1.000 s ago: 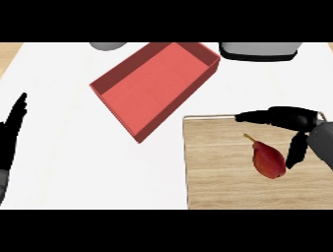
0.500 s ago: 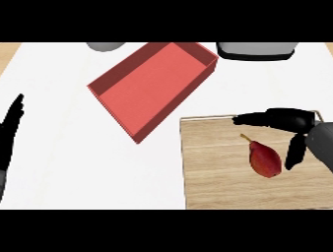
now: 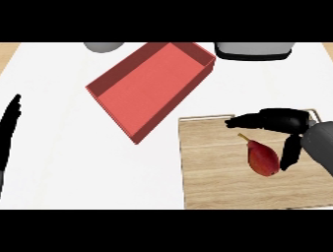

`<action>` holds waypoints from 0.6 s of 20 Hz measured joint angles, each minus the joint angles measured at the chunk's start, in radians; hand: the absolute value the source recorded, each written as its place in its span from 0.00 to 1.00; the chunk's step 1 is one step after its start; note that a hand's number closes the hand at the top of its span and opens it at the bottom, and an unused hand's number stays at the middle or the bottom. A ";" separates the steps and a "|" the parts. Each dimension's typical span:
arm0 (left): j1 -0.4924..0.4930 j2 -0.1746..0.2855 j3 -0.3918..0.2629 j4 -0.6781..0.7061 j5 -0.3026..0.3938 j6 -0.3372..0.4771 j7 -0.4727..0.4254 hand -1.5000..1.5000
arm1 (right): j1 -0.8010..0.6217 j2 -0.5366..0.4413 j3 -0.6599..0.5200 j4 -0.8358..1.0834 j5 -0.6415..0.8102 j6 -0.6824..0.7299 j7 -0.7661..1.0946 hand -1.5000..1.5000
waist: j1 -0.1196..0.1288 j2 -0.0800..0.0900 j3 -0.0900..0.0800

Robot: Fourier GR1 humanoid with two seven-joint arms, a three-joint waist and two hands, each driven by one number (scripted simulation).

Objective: Pick the pear from the tray and place it in the cardboard box

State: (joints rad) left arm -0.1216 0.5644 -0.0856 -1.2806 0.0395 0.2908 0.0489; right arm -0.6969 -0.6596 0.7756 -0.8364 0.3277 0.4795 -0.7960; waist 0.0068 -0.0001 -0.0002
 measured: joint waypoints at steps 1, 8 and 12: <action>0.003 -0.001 0.001 -0.008 -0.003 0.000 0.005 0.50 | 0.002 -0.006 0.007 -0.014 0.003 0.004 0.010 0.00 | 0.000 0.000 0.000; 0.008 -0.012 0.019 -0.016 -0.022 -0.013 0.009 0.50 | 0.029 -0.003 0.030 -0.061 0.023 0.023 0.089 0.00 | -0.003 -0.002 -0.002; 0.014 -0.023 0.026 -0.040 -0.036 -0.018 0.027 0.50 | 0.057 0.016 -0.006 -0.080 0.030 -0.008 0.114 1.00 | -0.004 -0.006 -0.004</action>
State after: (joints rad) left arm -0.1079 0.5416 -0.0593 -1.3205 0.0030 0.2725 0.0760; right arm -0.6402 -0.6439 0.7692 -0.9163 0.3581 0.4713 -0.6815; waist 0.0032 -0.0063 -0.0047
